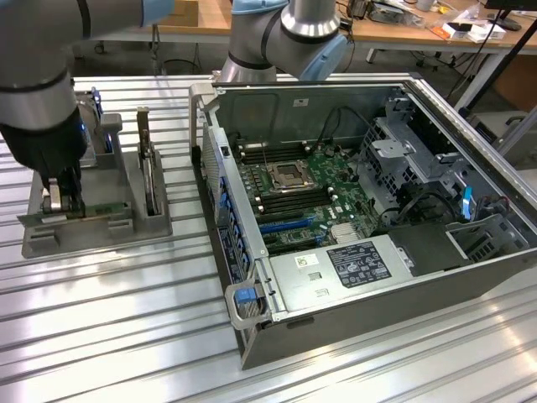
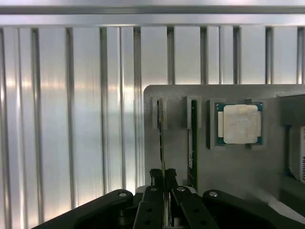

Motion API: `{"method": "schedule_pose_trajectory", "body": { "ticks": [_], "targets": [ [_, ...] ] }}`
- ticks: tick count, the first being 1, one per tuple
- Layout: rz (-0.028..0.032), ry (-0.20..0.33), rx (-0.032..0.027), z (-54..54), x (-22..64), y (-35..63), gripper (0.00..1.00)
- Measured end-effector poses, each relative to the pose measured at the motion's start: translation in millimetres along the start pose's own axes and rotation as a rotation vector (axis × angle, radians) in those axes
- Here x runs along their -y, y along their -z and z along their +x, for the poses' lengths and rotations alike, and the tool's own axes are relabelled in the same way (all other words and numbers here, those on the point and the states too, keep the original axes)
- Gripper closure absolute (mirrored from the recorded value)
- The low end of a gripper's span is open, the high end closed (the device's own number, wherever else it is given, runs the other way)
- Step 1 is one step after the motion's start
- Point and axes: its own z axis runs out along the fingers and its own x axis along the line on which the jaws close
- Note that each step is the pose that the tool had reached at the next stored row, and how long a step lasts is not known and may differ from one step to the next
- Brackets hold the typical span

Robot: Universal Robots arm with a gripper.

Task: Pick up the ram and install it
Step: 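Pick up the ram and move it above insertion slot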

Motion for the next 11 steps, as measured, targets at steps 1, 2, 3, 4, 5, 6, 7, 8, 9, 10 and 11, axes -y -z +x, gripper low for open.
{"method": "schedule_pose_trajectory", "body": {
  "ticks": [1,2,3,4,5,6,7,8,9,10,11],
  "targets": [
    [0.0001,0.000,0.0001,-0.1,-0.2,6.6,0.86],
    [0.0001,0.000,0.0001,-0.3,-0.5,11.9,0.86],
    [0.0001,0.000,0.0001,-0.4,-0.7,17.7,0.86],
    [0.0001,0.000,0.0000,-0.5,-0.9,22.0,0.86],
    [0.0001,-0.001,0.0001,-0.7,-1.4,33.3,0.86],
    [0.0001,-0.001,0.0001,-0.9,-1.7,41.2,0.86],
    [0.0001,-0.001,0.0001,-1.1,-2.1,49.8,0.86],
    [0.0002,-0.001,0.0002,-1.3,-2.4,56.7,0.86],
    [0.0001,-0.001,0.0001,-1.4,-2.6,62.3,0.86],
    [0.0001,-0.002,0.0002,-1.5,-2.8,67.1,0.86],
    [0.0000,-0.002,0.0001,-1.6,-3.0,72.7,0.86]
  ]
}}
